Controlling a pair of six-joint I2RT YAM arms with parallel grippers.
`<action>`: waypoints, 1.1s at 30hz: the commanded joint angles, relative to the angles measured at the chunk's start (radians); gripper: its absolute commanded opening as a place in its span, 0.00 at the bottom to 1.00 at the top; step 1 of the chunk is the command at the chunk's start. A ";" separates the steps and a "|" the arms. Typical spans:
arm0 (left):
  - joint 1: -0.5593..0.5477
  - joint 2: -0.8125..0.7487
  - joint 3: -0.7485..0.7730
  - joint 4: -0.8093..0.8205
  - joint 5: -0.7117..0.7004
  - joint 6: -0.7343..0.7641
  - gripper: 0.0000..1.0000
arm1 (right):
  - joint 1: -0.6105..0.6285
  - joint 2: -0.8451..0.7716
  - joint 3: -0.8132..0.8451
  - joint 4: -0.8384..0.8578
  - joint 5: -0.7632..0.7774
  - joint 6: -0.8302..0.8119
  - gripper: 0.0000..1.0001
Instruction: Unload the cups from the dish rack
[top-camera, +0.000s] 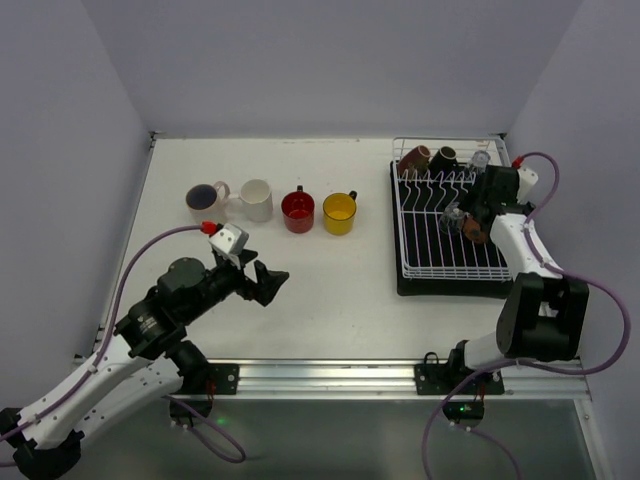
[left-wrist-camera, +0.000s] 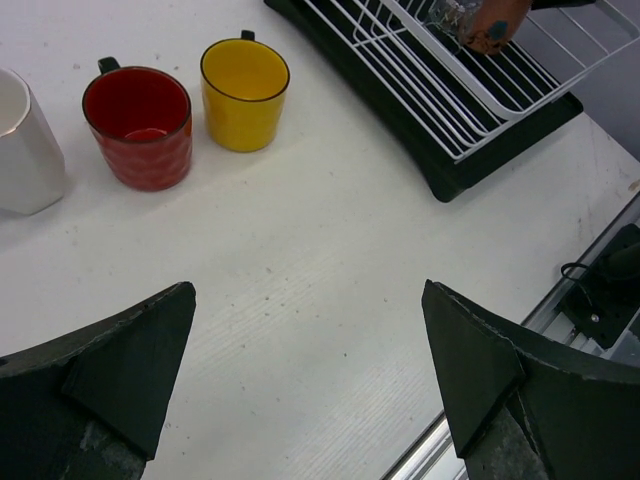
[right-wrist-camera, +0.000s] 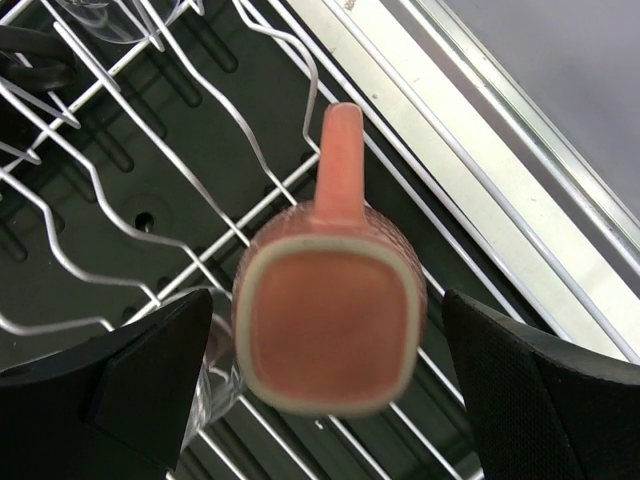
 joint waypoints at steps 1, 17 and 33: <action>0.004 -0.011 0.028 0.033 0.019 0.029 1.00 | -0.003 0.051 0.054 0.052 0.042 0.024 0.97; 0.008 0.014 0.023 0.060 0.074 -0.008 1.00 | -0.004 -0.239 0.011 0.066 0.044 -0.025 0.38; -0.013 0.334 0.028 0.681 0.433 -0.425 0.86 | 0.282 -0.850 -0.256 0.268 -0.769 0.355 0.34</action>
